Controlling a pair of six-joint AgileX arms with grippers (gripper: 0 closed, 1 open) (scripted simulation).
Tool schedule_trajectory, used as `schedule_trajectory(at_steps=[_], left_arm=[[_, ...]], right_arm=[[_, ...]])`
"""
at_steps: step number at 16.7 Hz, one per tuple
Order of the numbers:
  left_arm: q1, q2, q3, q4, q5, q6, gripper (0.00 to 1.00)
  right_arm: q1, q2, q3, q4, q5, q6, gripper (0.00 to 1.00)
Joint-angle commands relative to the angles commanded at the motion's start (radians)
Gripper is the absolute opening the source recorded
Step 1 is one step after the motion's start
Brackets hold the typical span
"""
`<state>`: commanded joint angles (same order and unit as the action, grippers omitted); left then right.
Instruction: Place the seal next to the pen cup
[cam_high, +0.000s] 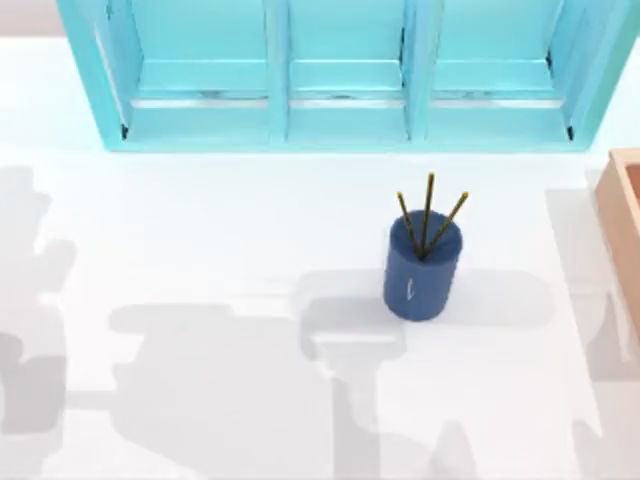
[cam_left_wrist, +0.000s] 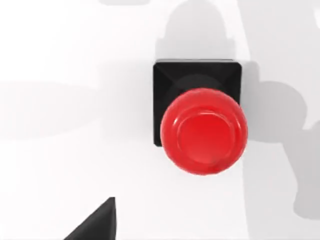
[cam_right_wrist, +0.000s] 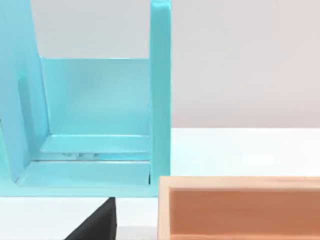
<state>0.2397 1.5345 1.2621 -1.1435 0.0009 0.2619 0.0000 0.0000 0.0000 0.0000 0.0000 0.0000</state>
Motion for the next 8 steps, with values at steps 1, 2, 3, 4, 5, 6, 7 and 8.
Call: schedule_trajectory(at_steps=[1, 2, 3, 4, 5, 6, 7, 8], left_arm=[[0.009, 0.056, 0.048, -0.039, 0.0, 0.009, 1.0], [0.017, 0.103, 0.088, -0.072, 0.0, 0.017, 1.0], [0.023, 0.139, 0.12, -0.099, 0.0, 0.023, 1.0], [0.028, 0.165, 0.145, -0.119, 0.0, 0.028, 1.0], [0.031, 0.181, 0.161, -0.131, -0.001, 0.031, 1.0], [0.032, 0.187, 0.168, -0.136, -0.001, 0.032, 1.0], [0.032, 0.187, 0.168, -0.136, -0.001, 0.032, 1.0], [0.032, 0.187, 0.168, -0.136, -0.001, 0.032, 1.0]], right_arm=[[0.0, 0.0, 0.0, 0.0, 0.0, 0.0, 1.0], [0.0, 0.0, 0.0, 0.0, 0.0, 0.0, 1.0], [0.0, 0.0, 0.0, 0.0, 0.0, 0.0, 1.0], [0.0, 0.0, 0.0, 0.0, 0.0, 0.0, 1.0], [0.0, 0.0, 0.0, 0.0, 0.0, 0.0, 1.0], [0.0, 0.0, 0.0, 0.0, 0.0, 0.0, 1.0], [0.0, 0.0, 0.0, 0.0, 0.0, 0.0, 1.0], [0.0, 0.0, 0.0, 0.0, 0.0, 0.0, 1.0]])
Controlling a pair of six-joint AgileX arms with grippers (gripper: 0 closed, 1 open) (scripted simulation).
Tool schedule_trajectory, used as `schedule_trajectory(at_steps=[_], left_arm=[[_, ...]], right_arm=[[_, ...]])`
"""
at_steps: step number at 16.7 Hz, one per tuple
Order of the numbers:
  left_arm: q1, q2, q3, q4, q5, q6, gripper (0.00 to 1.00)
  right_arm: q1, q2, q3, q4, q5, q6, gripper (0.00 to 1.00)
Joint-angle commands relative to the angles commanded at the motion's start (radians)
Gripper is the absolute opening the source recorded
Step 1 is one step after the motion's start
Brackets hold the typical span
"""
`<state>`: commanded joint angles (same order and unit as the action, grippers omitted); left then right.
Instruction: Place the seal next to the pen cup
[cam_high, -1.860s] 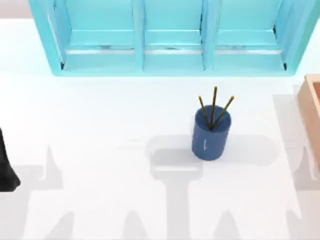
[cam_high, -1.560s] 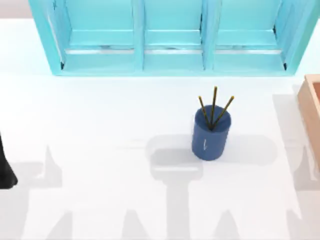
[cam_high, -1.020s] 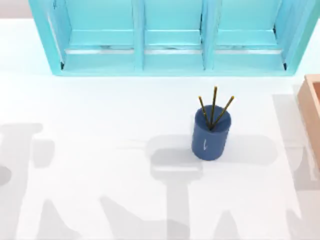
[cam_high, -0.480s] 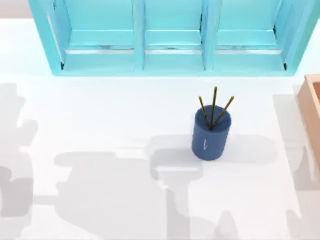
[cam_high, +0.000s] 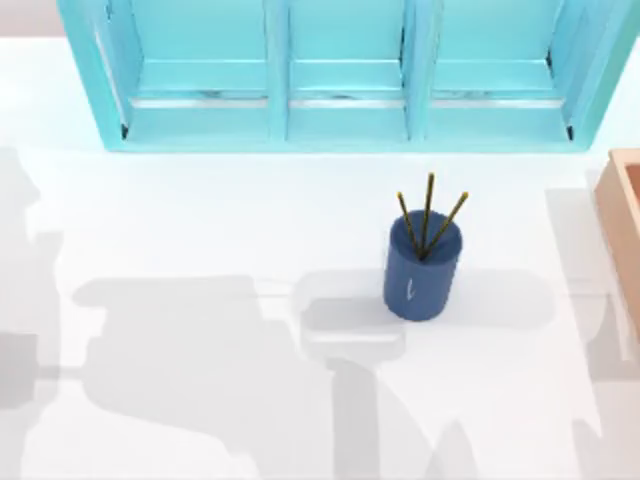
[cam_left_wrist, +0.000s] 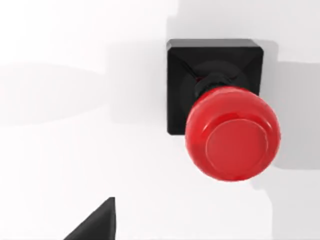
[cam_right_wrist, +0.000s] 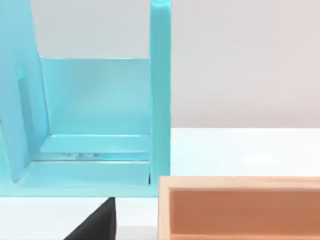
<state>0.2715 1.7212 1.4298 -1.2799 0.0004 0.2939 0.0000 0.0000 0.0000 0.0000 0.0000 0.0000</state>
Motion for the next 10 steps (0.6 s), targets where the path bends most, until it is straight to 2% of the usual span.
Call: schedule_trajectory(at_steps=[5, 10], left_arm=[[-0.003, 0.008, -0.039, 0.042, 0.0, -0.002, 1.0], [0.001, 0.062, -0.204, 0.277, 0.0, 0.002, 1.0]], right_arm=[[0.0, 0.0, 0.0, 0.0, 0.0, 0.0, 1.0], [0.0, 0.0, 0.0, 0.0, 0.0, 0.0, 1.0]])
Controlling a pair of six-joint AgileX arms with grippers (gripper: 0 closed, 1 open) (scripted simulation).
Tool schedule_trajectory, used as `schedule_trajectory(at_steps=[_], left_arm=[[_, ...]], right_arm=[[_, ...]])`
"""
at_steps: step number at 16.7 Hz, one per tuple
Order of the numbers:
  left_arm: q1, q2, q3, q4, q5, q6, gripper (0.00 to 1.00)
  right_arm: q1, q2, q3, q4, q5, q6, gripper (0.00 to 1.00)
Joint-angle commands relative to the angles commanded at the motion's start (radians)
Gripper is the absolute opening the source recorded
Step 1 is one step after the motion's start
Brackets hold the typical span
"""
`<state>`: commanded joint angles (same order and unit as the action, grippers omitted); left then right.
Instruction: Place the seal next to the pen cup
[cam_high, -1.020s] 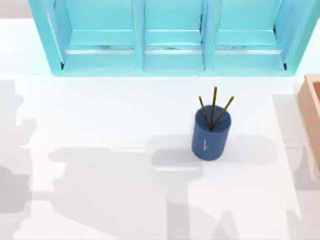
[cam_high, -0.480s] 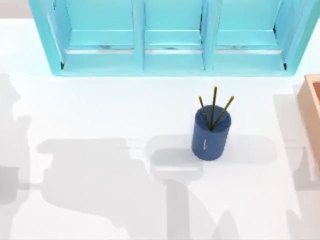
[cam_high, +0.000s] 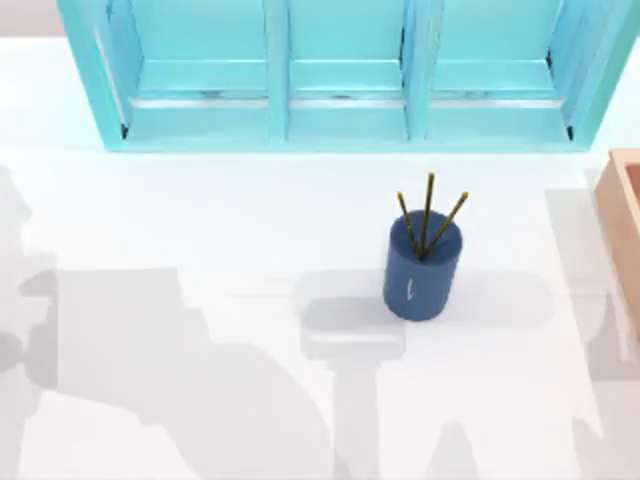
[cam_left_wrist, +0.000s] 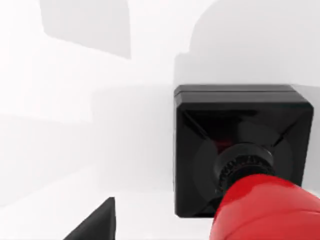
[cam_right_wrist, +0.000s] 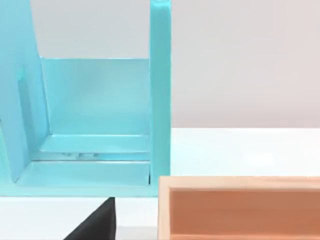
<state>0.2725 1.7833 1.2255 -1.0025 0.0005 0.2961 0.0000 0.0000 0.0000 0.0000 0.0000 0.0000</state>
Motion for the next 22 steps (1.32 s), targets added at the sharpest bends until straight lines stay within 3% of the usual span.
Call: schedule_trajectory(at_steps=[3, 8, 21, 22], left_arm=[[0.002, 0.027, -0.081, 0.099, 0.0, 0.002, 1.0], [0.003, 0.031, -0.093, 0.113, 0.0, 0.003, 1.0], [0.003, 0.031, -0.093, 0.113, 0.0, 0.003, 0.02], [0.003, 0.031, -0.093, 0.113, 0.0, 0.003, 0.0]], right_arm=[[0.0, 0.0, 0.0, 0.0, 0.0, 0.0, 1.0], [0.0, 0.0, 0.0, 0.0, 0.0, 0.0, 1.0], [0.0, 0.0, 0.0, 0.0, 0.0, 0.0, 1.0], [0.0, 0.0, 0.0, 0.0, 0.0, 0.0, 1.0]])
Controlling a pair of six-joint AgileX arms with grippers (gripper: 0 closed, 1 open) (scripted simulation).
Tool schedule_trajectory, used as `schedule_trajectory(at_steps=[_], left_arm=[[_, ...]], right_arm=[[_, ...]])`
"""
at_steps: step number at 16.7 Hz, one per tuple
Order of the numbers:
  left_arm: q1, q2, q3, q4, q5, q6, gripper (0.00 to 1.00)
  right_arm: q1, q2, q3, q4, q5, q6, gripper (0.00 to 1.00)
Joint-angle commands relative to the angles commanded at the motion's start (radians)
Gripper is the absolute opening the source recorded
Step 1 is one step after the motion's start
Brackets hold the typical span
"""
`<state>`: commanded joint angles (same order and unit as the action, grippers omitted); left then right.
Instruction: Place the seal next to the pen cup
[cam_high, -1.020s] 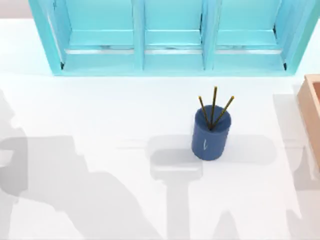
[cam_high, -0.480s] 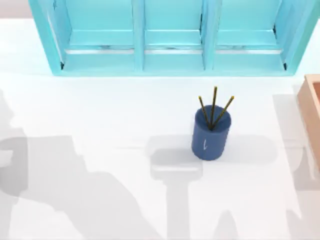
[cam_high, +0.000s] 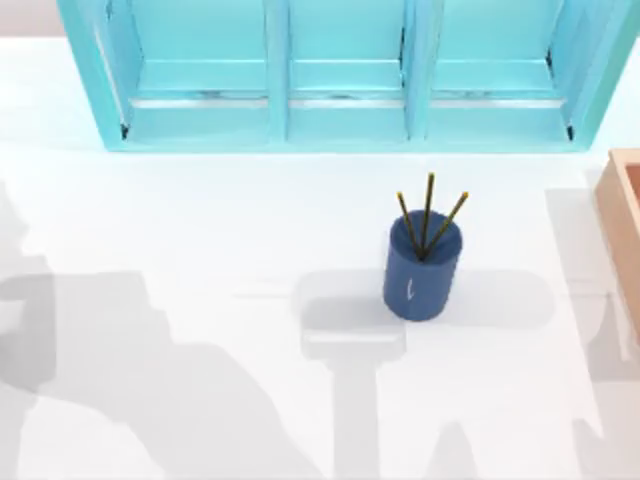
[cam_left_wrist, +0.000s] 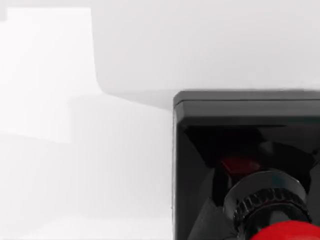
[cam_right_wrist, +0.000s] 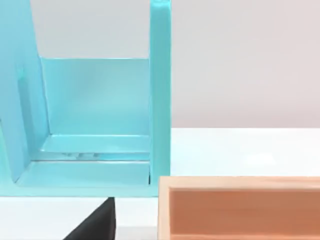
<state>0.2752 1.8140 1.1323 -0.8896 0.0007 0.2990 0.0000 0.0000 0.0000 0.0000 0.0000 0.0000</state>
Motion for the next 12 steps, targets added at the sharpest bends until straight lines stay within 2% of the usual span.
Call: schedule_trajectory(at_steps=[9, 12], left_arm=[[-0.004, -0.001, 0.003, -0.003, 0.0, -0.001, 0.0], [-0.072, -0.014, 0.072, -0.074, 0.0, -0.068, 0.0]], right_arm=[[0.0, 0.0, 0.0, 0.0, 0.0, 0.0, 1.0], [0.0, 0.0, 0.0, 0.0, 0.0, 0.0, 1.0]])
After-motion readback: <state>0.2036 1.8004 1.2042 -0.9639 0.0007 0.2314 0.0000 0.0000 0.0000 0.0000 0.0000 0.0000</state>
